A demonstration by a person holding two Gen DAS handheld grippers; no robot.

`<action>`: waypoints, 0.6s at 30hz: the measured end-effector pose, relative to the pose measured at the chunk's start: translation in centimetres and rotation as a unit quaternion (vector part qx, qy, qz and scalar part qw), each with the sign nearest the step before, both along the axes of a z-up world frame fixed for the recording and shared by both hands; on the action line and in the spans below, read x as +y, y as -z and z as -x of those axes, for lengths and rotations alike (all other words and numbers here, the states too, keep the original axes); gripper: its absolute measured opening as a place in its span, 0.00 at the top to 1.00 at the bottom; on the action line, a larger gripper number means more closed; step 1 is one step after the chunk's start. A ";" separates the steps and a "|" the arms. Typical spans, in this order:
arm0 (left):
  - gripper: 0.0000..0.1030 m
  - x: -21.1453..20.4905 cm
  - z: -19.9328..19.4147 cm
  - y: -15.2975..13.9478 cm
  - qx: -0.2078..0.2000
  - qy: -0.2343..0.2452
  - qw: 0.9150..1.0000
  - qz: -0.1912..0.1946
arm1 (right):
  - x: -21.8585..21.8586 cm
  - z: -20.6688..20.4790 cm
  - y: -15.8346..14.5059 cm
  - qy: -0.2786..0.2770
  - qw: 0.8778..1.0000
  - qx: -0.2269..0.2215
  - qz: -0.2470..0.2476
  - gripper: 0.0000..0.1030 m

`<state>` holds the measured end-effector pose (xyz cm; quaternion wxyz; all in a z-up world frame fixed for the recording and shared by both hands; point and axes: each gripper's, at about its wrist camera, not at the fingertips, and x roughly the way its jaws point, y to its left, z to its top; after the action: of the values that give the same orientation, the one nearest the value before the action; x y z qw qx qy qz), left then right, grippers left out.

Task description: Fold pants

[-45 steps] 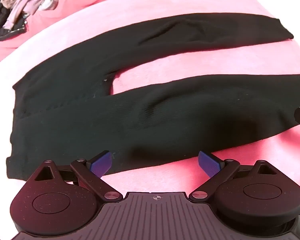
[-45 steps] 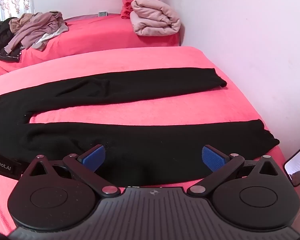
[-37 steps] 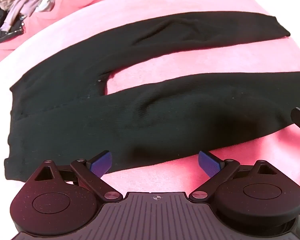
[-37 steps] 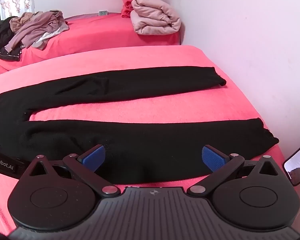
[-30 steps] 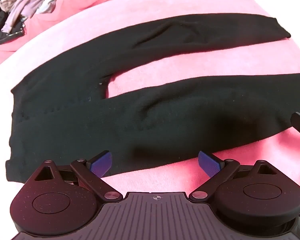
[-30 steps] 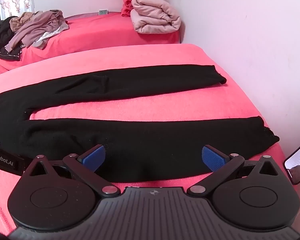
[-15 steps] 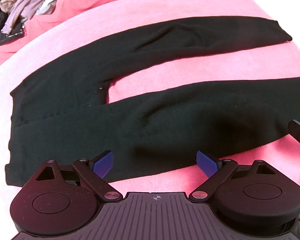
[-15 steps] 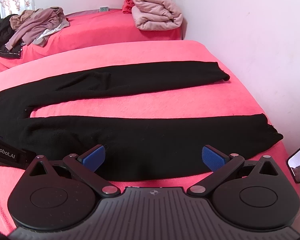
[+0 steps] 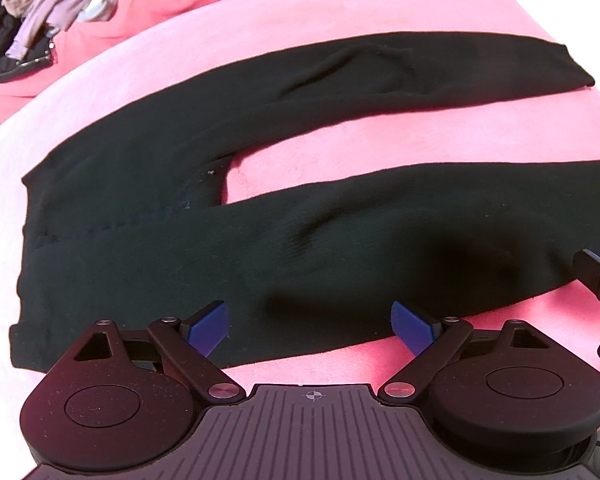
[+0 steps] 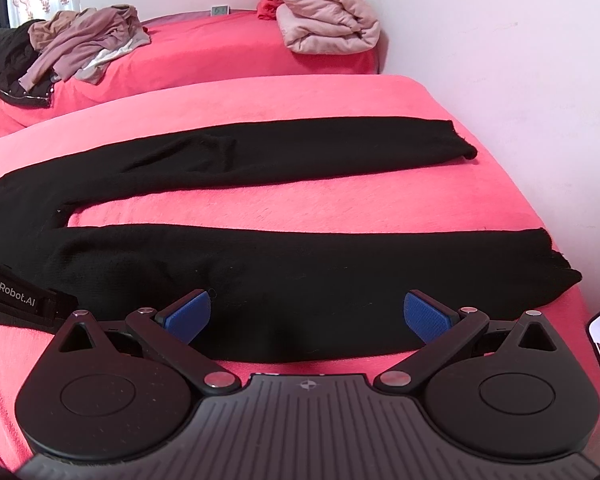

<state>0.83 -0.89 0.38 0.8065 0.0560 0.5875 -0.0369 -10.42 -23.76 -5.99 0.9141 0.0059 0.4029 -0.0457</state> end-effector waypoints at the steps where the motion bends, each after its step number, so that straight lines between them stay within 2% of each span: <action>1: 0.00 0.0 0.0 -0.1 0.001 -0.001 1.000 0.000 | -0.2 -0.1 0.0 -0.001 1.000 0.000 0.000 0.00; 18: 0.00 0.0 -0.4 -0.8 -0.001 0.012 1.000 -0.003 | -0.3 -0.6 0.1 -0.007 1.000 0.002 -0.019 0.00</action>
<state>1.18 -0.93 1.15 0.8062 0.0656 0.5864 -0.0448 -9.81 -24.10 -6.05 0.9132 0.0207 0.4059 -0.0315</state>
